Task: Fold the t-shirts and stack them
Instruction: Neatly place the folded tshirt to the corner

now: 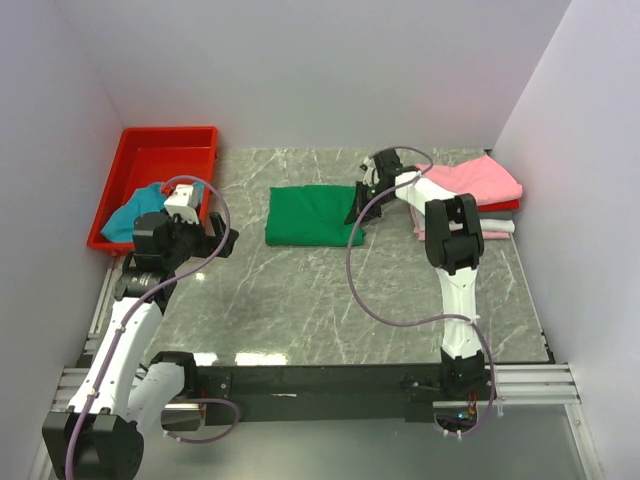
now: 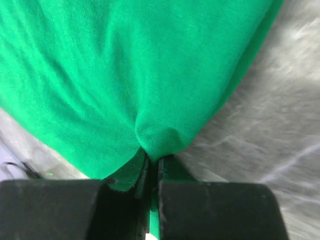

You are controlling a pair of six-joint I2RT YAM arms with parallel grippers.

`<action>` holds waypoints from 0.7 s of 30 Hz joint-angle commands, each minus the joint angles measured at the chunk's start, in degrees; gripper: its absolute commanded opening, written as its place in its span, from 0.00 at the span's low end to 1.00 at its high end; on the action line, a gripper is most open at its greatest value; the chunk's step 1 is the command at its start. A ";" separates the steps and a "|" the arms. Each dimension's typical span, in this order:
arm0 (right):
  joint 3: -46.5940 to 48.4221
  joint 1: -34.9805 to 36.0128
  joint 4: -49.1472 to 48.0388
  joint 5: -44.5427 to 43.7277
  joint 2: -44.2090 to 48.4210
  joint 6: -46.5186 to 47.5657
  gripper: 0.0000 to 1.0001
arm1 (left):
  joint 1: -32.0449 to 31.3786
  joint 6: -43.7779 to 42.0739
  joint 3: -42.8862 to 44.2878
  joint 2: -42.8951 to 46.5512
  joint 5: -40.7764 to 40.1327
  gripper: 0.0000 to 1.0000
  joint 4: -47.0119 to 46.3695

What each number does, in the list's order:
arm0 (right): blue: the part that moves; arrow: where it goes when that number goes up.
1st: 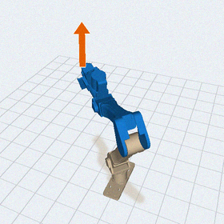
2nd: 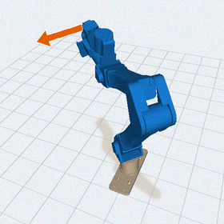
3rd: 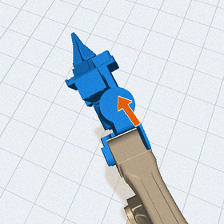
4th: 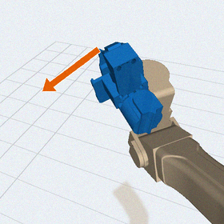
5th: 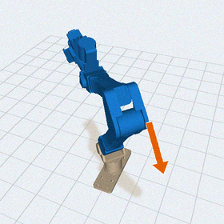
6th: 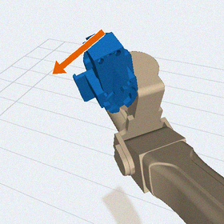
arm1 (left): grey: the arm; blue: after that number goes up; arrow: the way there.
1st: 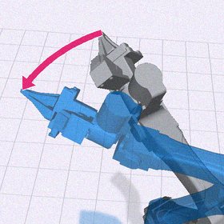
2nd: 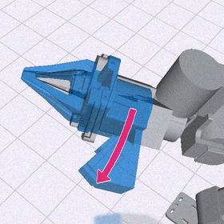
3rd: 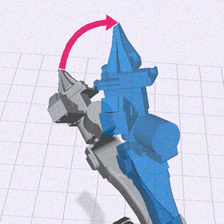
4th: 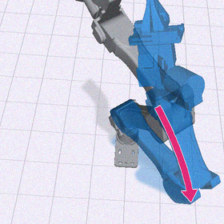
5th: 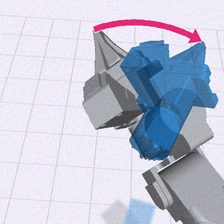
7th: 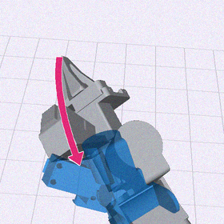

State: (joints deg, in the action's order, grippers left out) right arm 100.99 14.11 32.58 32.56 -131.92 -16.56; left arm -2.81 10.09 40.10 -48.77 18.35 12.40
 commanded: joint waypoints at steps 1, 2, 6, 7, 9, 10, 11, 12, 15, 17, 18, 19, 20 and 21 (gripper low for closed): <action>7.36 -0.75 10.11 -4.83 -0.37 10.11 0.00 | 0.08 -1.21 0.60 1.49 0.29 0.99 -0.27; 9.55 -0.84 12.40 -7.48 0.25 15.88 0.00 | 0.08 -1.21 0.60 1.75 0.20 0.99 -0.27; 14.66 -1.19 17.42 -19.00 6.13 26.56 0.00 | 0.08 -1.39 0.60 2.28 0.37 0.99 -0.36; 15.89 -1.71 18.82 -20.33 7.36 27.88 0.00 | 0.08 -1.39 0.60 2.45 0.37 0.99 -0.28; 20.10 -1.80 23.29 -26.80 7.64 32.01 0.00 | 0.08 -1.39 0.60 2.89 0.46 1.00 -0.36; 20.56 -1.80 24.02 -29.89 8.16 33.24 0.00 | 0.08 -1.39 0.60 3.07 0.63 0.99 -0.54; 20.30 -1.80 23.94 -32.36 8.86 35.61 0.00 | 0.08 -1.39 0.51 3.42 0.90 1.00 -0.45; 18.82 -1.80 22.72 -36.03 9.65 36.50 0.00 | 0.08 -1.39 0.51 3.60 1.07 0.99 -0.54; 17.23 -1.98 21.13 -40.01 12.47 39.23 0.00 | 0.08 -1.47 0.25 4.39 1.86 0.99 -0.63; 17.14 -1.89 20.51 -43.62 13.79 40.54 0.00 | 0.00 -1.47 0.33 4.56 2.22 0.99 -0.80; 17.31 -1.89 19.38 -44.76 14.23 40.99 0.00 | 0.00 -1.56 0.25 4.65 2.57 0.99 -0.72; 17.48 -1.89 18.84 -47.12 15.02 41.43 0.00 | 0.00 -1.65 0.33 4.74 2.66 0.99 -0.71; 17.75 -1.89 18.58 -48.28 15.37 42.39 0.00 | 0.00 -1.65 0.25 4.91 2.74 0.99 -0.71; 18.45 -1.89 17.97 -49.16 15.90 42.92 0.00 | 0.00 -1.65 0.25 4.92 2.74 0.99 -0.71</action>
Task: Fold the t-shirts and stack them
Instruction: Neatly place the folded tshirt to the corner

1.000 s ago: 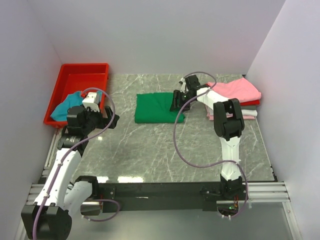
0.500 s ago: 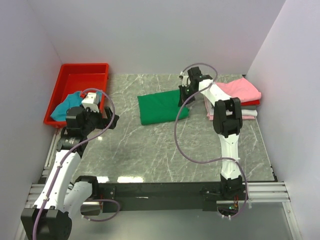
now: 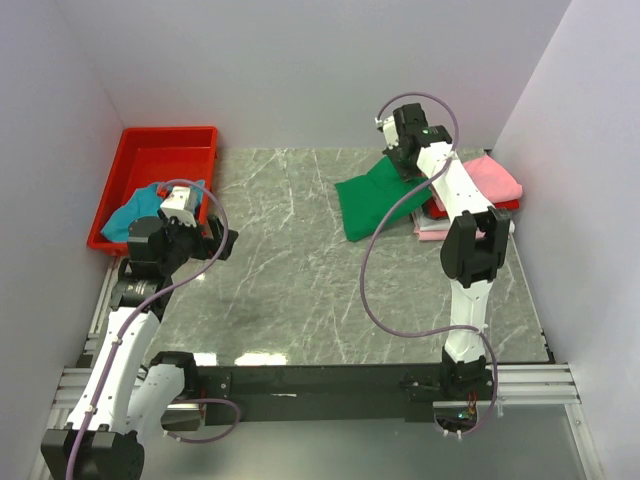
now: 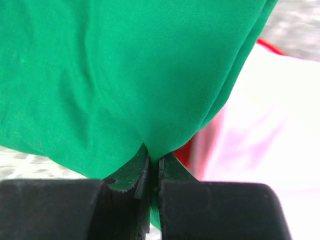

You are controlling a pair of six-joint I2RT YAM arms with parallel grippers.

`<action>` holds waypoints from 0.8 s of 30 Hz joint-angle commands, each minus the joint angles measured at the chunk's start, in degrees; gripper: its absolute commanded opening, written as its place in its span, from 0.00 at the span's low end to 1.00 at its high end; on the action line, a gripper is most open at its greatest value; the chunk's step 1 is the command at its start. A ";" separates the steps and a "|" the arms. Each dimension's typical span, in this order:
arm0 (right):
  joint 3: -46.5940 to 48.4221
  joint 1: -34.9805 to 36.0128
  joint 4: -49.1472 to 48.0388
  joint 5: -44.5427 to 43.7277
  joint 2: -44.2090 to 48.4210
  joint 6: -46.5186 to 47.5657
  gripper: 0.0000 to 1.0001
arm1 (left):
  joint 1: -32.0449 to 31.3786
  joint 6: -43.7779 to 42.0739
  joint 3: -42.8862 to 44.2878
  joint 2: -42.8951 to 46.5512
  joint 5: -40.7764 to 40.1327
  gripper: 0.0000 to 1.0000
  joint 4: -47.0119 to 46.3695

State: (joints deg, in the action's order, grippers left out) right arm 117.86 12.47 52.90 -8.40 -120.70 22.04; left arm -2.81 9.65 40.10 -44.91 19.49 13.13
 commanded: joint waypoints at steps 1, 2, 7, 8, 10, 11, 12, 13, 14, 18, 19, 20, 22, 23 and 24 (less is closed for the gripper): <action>2.01 -0.25 -2.63 -9.08 4.95 4.76 0.00 | 0.00 -1.21 0.25 1.13 1.87 0.99 -1.44; 2.45 -0.25 -2.81 -10.48 5.21 5.72 0.00 | 0.00 -1.30 0.25 1.31 1.78 0.99 -1.35; 4.13 -0.25 -3.60 -11.81 7.23 8.01 0.00 | -0.09 -1.30 0.25 1.58 2.14 0.99 -1.44; 4.13 -0.25 -4.03 -11.55 7.59 8.71 0.00 | -0.09 -1.30 0.25 1.58 2.14 0.99 -1.44; 3.95 -0.25 -4.82 -11.55 8.82 9.42 0.00 | -0.09 -1.30 0.25 1.49 2.22 0.99 -1.44; 4.04 -0.25 -5.52 -11.63 9.17 9.68 0.00 | -0.09 -1.30 0.25 1.49 2.40 0.99 -1.44; 4.21 -0.25 -5.97 -11.98 9.69 10.03 0.00 | -0.09 -1.30 0.16 1.49 2.49 0.99 -1.44; 4.30 -0.34 -6.32 -12.25 10.05 10.47 0.00 | -0.09 -1.30 0.16 1.40 2.49 0.99 -1.44; 4.74 -0.25 -6.93 -12.51 10.22 10.91 0.00 | -0.18 -1.30 0.24 1.49 2.66 0.99 -1.44; 5.88 -0.25 -7.64 -14.01 11.01 11.88 0.00 | -0.27 -1.39 0.16 1.31 2.66 0.99 -1.35; 5.97 -0.25 -7.73 -14.18 11.28 12.14 0.00 | -0.27 -1.48 0.16 1.22 2.58 0.99 -1.43; 6.24 -0.25 -7.90 -14.27 11.46 12.32 0.00 | -0.27 -1.48 0.16 1.22 2.66 0.99 -1.44; 6.33 -0.25 -8.17 -14.45 12.07 12.50 0.00 | -0.27 -1.39 0.16 1.14 2.58 0.99 -1.44; 6.33 -0.25 -8.52 -14.53 12.33 12.67 0.00 | -0.27 -1.48 0.16 1.14 2.66 0.99 -1.44; 6.50 -0.25 -8.52 -14.62 12.77 12.76 0.00 | -0.27 -1.56 0.16 1.05 2.75 0.99 -1.52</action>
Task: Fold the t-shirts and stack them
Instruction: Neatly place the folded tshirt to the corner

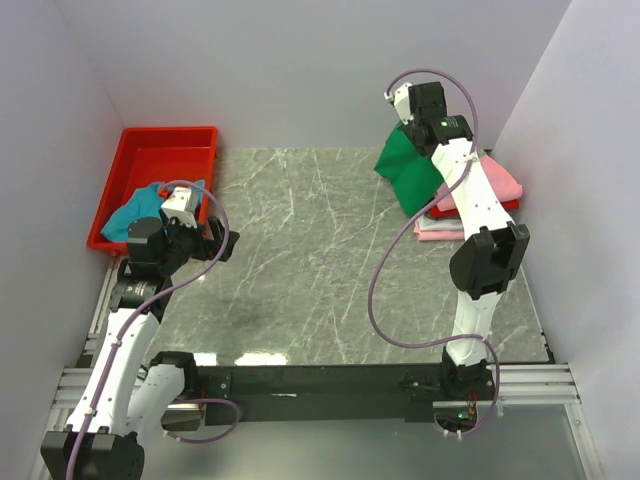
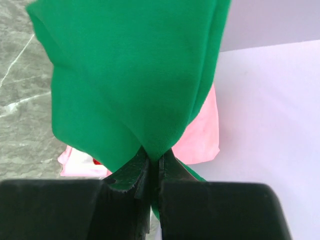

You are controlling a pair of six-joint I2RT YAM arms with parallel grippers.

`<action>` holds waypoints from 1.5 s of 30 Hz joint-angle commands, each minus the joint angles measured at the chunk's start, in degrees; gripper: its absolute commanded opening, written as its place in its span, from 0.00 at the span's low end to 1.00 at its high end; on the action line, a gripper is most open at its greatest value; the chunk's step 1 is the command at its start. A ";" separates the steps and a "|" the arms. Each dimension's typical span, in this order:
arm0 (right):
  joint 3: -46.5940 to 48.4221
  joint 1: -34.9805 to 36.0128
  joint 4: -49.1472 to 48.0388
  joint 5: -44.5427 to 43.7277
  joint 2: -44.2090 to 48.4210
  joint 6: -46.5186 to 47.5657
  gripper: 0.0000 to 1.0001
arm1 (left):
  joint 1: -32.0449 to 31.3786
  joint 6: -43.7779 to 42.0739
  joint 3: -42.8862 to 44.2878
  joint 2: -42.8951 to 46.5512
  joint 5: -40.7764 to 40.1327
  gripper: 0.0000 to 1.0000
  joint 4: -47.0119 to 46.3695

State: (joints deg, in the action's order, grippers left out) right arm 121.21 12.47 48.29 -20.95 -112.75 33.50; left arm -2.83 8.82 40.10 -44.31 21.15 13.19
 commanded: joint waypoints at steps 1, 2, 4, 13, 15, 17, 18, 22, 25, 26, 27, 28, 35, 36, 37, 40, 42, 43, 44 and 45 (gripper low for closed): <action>3.51 -0.34 -3.73 -2.16 4.91 1.40 0.00 | -0.25 -0.73 0.16 0.46 1.09 0.99 -1.42; 3.86 -0.25 -3.82 -2.34 5.17 1.57 0.00 | -0.25 -0.73 0.24 0.46 1.09 0.99 -1.41; 4.39 -0.43 -3.65 -2.43 5.70 1.83 0.00 | -0.25 -0.73 0.25 0.37 1.09 0.99 -1.50; 6.32 -0.96 -2.94 -2.78 7.45 2.45 0.00 | -0.25 -0.82 0.24 0.28 1.09 0.99 -1.41; 5.88 -1.22 -3.12 -2.78 8.24 2.45 0.00 | -0.25 -0.91 0.07 0.28 1.09 0.99 -1.41; 5.71 -1.57 -3.47 -2.78 8.68 2.71 0.00 | -0.24 -0.91 0.07 0.19 1.09 0.99 -1.41; 5.79 -1.57 -3.29 -2.87 8.95 2.63 0.00 | -0.25 -0.91 0.07 0.19 1.09 0.99 -1.41; 6.23 -1.92 -3.12 -3.04 9.39 3.07 0.00 | -0.25 -0.91 0.16 0.11 1.18 0.99 -1.50; 6.23 -2.36 -3.21 -3.13 9.48 3.24 0.00 | -0.25 -0.91 0.16 0.28 1.09 1.00 -1.50; 6.32 -2.54 -3.38 -3.13 9.48 3.24 0.00 | -0.25 -1.00 0.07 0.19 1.09 0.99 -1.41; 6.32 -2.62 -3.47 -3.13 9.39 3.24 0.00 | -0.25 -1.00 0.16 0.19 1.00 0.99 -1.41; 6.32 -2.89 -3.47 -3.05 9.39 3.24 0.00 | -0.25 -0.91 0.16 0.19 1.09 0.99 -1.41; 6.32 -3.68 -3.47 -2.78 9.48 3.24 0.00 | -0.33 -1.00 0.07 0.02 1.18 0.99 -1.41; 6.32 -3.85 -3.38 -2.61 9.56 3.33 0.00 | -0.33 -1.00 0.16 0.11 1.18 0.99 -1.41; 6.41 -4.12 -3.47 -2.52 9.65 3.33 0.00 | -0.33 -1.00 0.16 0.11 1.18 0.99 -1.41; 6.24 -4.47 -3.47 -2.17 9.83 3.51 0.00 | -0.33 -1.00 0.07 0.11 1.18 0.99 -1.41; 6.32 -4.73 -3.38 -1.73 9.74 3.59 0.00 | -0.33 -1.00 0.16 -0.07 1.26 0.99 -1.41; 6.15 -4.82 -3.47 -1.64 9.65 3.68 0.00 | -0.33 -1.00 0.07 -0.07 1.27 1.00 -1.33; 5.97 -5.08 -3.56 -1.64 9.65 3.59 0.00 | -0.33 -1.00 0.07 0.02 1.18 0.99 -1.33; 5.88 -5.17 -3.47 -1.64 9.65 3.59 0.00 | -0.33 -1.00 0.07 0.02 1.18 0.99 -1.33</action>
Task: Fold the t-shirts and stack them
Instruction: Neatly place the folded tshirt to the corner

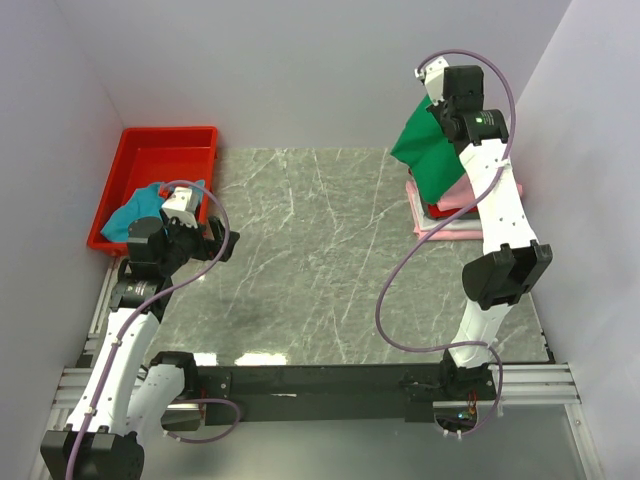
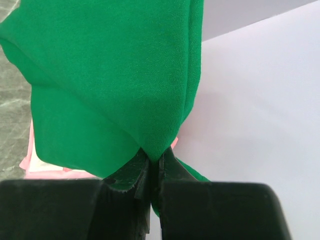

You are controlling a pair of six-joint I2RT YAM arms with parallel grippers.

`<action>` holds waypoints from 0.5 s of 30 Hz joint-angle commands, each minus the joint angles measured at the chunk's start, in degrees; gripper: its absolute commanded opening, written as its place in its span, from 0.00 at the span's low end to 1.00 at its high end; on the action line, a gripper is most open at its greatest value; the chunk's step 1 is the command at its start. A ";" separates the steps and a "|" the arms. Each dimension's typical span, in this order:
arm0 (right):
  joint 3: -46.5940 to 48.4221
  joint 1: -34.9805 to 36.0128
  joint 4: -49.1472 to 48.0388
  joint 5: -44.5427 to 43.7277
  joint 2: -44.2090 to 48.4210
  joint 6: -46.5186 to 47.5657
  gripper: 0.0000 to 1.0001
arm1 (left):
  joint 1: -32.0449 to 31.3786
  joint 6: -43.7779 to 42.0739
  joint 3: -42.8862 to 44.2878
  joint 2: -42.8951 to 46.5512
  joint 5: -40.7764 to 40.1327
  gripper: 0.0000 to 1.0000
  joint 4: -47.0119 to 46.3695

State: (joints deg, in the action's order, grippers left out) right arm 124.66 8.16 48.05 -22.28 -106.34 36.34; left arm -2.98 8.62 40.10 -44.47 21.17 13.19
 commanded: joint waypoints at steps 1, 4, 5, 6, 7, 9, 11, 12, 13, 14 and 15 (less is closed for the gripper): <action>2.34 -0.96 -3.23 -0.04 3.34 0.67 0.00 | -0.18 -0.80 0.07 0.17 1.16 1.00 -1.41; 2.43 -0.96 -3.49 0.22 3.78 0.66 0.00 | -0.18 -0.80 0.07 0.08 1.15 0.99 -1.41; 2.60 -0.96 -3.67 0.31 3.95 0.84 0.00 | -0.18 -0.80 0.16 0.00 1.16 0.99 -1.41; 2.78 -1.04 -3.49 0.31 3.87 1.01 0.00 | -0.18 -0.80 0.16 0.00 1.16 0.99 -1.41; 3.22 -1.13 -3.23 0.31 3.86 1.10 0.00 | -0.18 -0.80 0.07 -0.09 1.24 0.99 -1.41; 3.31 -1.13 -3.05 0.75 3.51 1.37 0.00 | -0.18 -0.89 0.16 -0.09 1.24 0.99 -1.33; 2.52 -1.22 -3.66 1.19 3.69 1.63 0.00 | -0.18 -0.89 0.07 -0.09 1.15 0.99 -1.33; 1.99 -1.22 -4.19 1.19 3.78 1.89 0.00 | -0.18 -0.89 0.07 -0.01 1.07 0.99 -1.33; 1.03 -1.31 -4.63 1.28 3.86 1.98 0.00 | -0.18 -0.89 0.07 -0.09 1.07 0.99 -1.33; 0.85 -1.31 -5.16 1.36 3.78 2.07 0.00 | -0.18 -0.80 -0.02 -0.09 1.07 0.99 -1.33; 1.46 -1.57 -5.42 1.37 2.82 2.33 0.00 | -0.18 -0.89 -0.02 -0.27 0.98 0.99 -1.33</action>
State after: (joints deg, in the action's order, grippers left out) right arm 124.60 7.49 47.51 -20.84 -106.30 37.43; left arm -2.98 8.62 40.10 -44.64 21.17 13.19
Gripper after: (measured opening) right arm 0.055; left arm 0.995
